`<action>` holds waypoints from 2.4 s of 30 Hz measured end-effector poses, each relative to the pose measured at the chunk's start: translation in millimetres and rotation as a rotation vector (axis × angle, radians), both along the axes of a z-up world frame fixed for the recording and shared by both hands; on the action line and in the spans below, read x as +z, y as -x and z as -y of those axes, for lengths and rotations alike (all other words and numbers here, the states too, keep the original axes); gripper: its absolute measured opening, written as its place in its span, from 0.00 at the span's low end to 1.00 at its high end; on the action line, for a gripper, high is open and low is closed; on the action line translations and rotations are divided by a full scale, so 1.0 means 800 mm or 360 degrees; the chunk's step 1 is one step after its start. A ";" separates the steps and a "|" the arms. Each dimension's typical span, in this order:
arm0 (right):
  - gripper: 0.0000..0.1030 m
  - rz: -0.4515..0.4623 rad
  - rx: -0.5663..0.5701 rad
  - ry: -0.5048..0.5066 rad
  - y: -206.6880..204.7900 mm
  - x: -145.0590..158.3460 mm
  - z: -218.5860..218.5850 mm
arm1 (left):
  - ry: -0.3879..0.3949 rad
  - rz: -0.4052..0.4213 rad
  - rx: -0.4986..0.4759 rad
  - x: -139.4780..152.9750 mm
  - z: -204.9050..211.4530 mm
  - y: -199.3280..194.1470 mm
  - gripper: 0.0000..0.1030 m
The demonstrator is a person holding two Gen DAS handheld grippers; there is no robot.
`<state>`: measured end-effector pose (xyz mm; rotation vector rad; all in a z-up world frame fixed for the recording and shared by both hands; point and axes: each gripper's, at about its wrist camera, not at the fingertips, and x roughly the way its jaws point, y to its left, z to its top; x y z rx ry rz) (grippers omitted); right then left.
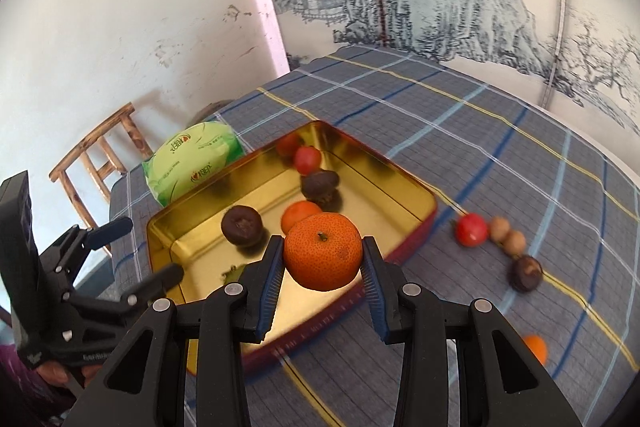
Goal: Organize fruits
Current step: 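Carry the tangerine with the right gripper into the tin and release, then withdraw both grippers from the tin toward the remaining fruits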
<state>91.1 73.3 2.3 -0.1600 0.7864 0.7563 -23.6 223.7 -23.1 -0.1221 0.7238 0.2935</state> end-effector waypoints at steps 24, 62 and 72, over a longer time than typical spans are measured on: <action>0.38 -0.0095 0.0064 0.0125 -0.056 -0.025 -0.098 | 0.0041 -0.0060 0.0027 -0.022 -0.015 0.000 0.93; 0.46 -0.0133 0.0057 -0.0076 -0.040 -0.011 -0.097 | 0.0066 -0.0079 0.0059 -0.031 -0.025 -0.004 0.98; 0.60 -0.0098 -0.0014 -0.0138 0.017 -0.014 -0.020 | 0.0005 -0.0102 0.0053 -0.025 -0.013 -0.001 0.98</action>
